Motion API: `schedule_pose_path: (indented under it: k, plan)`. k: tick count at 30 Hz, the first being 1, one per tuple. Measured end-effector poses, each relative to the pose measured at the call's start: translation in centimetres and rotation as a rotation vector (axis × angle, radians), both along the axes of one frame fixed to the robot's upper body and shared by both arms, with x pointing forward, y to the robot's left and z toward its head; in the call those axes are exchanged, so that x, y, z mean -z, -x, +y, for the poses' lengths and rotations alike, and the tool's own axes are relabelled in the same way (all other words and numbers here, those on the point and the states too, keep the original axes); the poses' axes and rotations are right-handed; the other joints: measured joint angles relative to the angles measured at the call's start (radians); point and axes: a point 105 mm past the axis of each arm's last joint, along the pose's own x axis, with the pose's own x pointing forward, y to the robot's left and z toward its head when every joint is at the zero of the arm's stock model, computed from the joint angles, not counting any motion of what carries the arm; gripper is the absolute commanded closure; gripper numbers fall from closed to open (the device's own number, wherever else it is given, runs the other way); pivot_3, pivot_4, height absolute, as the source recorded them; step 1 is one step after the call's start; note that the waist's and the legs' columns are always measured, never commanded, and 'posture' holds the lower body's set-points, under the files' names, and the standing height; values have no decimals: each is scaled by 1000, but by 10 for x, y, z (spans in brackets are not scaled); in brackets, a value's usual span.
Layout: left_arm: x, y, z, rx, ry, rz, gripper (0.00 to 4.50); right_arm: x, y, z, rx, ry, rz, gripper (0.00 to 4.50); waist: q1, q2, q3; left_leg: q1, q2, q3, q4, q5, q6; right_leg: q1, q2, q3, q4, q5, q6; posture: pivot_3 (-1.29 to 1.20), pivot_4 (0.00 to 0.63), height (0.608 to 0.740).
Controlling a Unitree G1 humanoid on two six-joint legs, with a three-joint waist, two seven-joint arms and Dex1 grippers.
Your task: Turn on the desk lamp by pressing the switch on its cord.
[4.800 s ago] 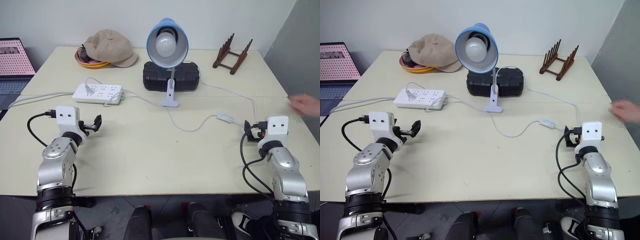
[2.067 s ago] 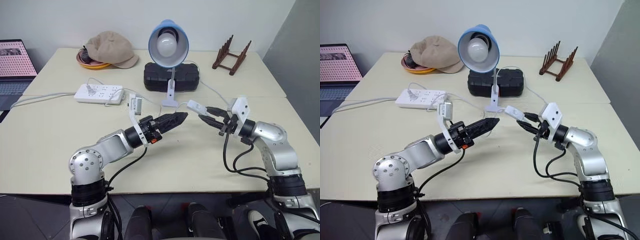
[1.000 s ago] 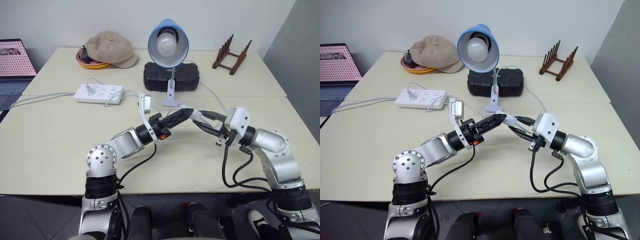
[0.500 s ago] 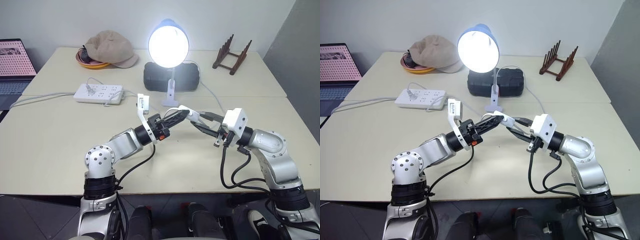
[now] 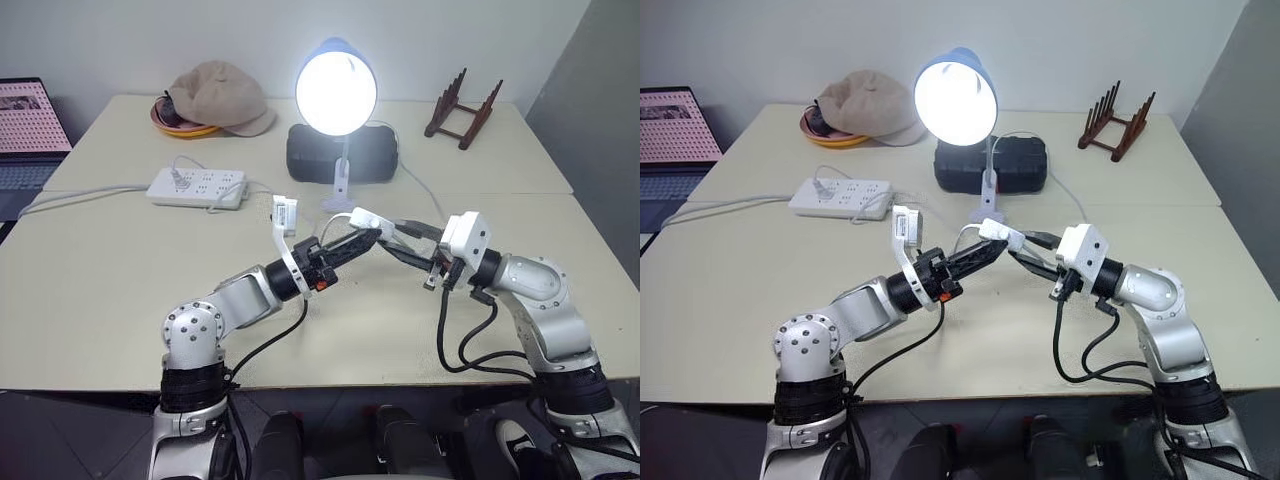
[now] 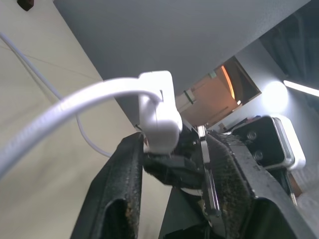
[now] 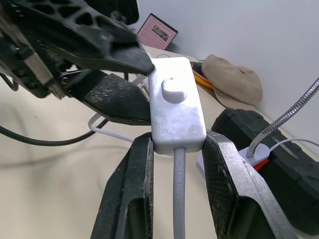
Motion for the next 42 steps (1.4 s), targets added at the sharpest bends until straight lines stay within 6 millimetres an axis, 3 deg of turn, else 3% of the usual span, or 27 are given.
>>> schedule_pose_path:
  k: [3, 8, 15, 18, 19, 20, 21, 26, 32, 35, 42]
  plan:
    - [6, 9, 13, -17, -61, 6, 1012, 9, -17, -5, 31, -17, 65, 3491, -2, 0, 0, 0, 0, 0, 0, 0, 0, 0, 0, 0, 0, 0, 0, 0, 150, 740]
    - [1, 18, 59, -116, -323, -110, 32, 32, -56, -22, 136, 45, 191, 3491, -14, 0, 1, 0, 0, 0, -2, 0, 0, -1, 0, 0, 0, 0, -1, 0, 150, 740]
    - [-27, 14, 103, -181, -693, -378, 32, 76, -70, -19, 123, 206, 377, 3491, -11, 0, 1, -1, 0, 2, -6, 0, 0, -2, -1, 0, -6, -1, -1, 0, 150, 740]
    - [-29, 16, 108, -154, -752, -441, 32, 90, -69, -26, 127, 256, 448, 3491, -10, 0, 1, -1, 0, 2, -12, 0, 0, -2, -1, 0, -11, -1, -1, 0, 150, 740]
    - [-29, 17, 109, -138, -768, -458, 11, 91, -68, -27, 123, 258, 462, 3141, -10, 0, 1, -1, 0, 3, -14, 0, 0, -2, -1, 0, -12, -1, -1, 0, 150, 740]
    - [-29, 17, 108, -127, -775, -471, 0, 90, -69, -26, 118, 261, 465, 2785, -11, 0, 1, -1, 0, 3, -15, 0, 0, -3, -1, 0, -12, -1, -1, 0, 150, 740]
    - [-28, 17, 108, -114, -784, -484, 0, 89, -69, -26, 112, 264, 471, 2731, -12, 0, 1, -1, 0, 3, -16, 0, 0, -3, -1, -1, -12, 0, 0, 0, 150, 740]
    - [-29, 11, 112, -94, -787, -484, 0, 82, -61, -34, 75, 248, 527, 1647, -8, 0, 1, -2, 1, 2, -19, 0, 0, -5, -1, -2, -11, 1, 2, 0, 150, 740]
    - [-35, 1, 127, -87, -805, -479, 0, 46, -42, -51, 34, 223, 524, 130, -8, 1, 2, -3, 1, 2, -19, 0, 0, -6, -1, -2, -11, 0, 3, 0, 150, 740]
    - [-37, -3, 133, -85, -807, -475, 0, 25, -33, -57, 31, 183, 517, 22, -9, 0, 2, -3, 1, 2, -18, 0, 0, -6, -1, -2, -11, 0, 2, 0, 150, 740]
    - [-41, -14, 150, -99, -840, -475, 0, -5, 0, -71, 8, 146, 548, 22, -7, 1, 2, -3, 1, 3, -18, 0, 0, -6, -1, -2, -11, 0, 2, 0, 150, 740]
